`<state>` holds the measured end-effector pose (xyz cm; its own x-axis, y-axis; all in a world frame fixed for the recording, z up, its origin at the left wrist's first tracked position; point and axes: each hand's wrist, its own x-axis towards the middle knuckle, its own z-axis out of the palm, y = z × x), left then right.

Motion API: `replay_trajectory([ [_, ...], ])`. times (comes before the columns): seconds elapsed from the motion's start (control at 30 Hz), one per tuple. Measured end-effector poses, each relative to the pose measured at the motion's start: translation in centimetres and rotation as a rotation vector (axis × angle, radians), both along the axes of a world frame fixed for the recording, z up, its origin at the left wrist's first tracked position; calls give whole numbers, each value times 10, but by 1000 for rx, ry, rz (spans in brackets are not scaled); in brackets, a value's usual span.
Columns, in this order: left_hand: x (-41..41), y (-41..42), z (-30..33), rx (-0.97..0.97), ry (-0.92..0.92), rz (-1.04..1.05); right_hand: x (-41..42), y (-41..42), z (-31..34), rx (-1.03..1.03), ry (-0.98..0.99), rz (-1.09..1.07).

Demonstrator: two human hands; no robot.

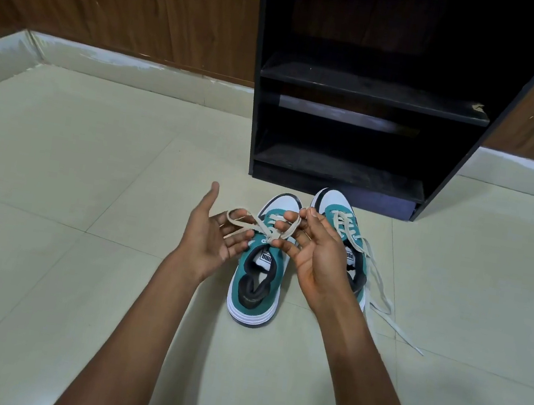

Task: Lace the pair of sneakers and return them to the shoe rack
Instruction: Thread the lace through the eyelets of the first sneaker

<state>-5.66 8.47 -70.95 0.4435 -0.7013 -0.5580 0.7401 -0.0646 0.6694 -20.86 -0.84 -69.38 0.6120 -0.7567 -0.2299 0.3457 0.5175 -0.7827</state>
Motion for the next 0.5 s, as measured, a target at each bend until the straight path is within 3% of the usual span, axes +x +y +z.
replay_trajectory([
  [0.1,0,4,-3,-141,52,3,0,0,0,7,4,0],
  [0.27,-11,-3,-5,-244,-294,9,1,1,2,23,-4,-5],
  [0.4,-22,-11,4,-391,-237,0,0,3,1,10,-29,-1],
  [0.5,-27,-22,3,-395,-219,45,-2,4,-2,-19,1,7],
])
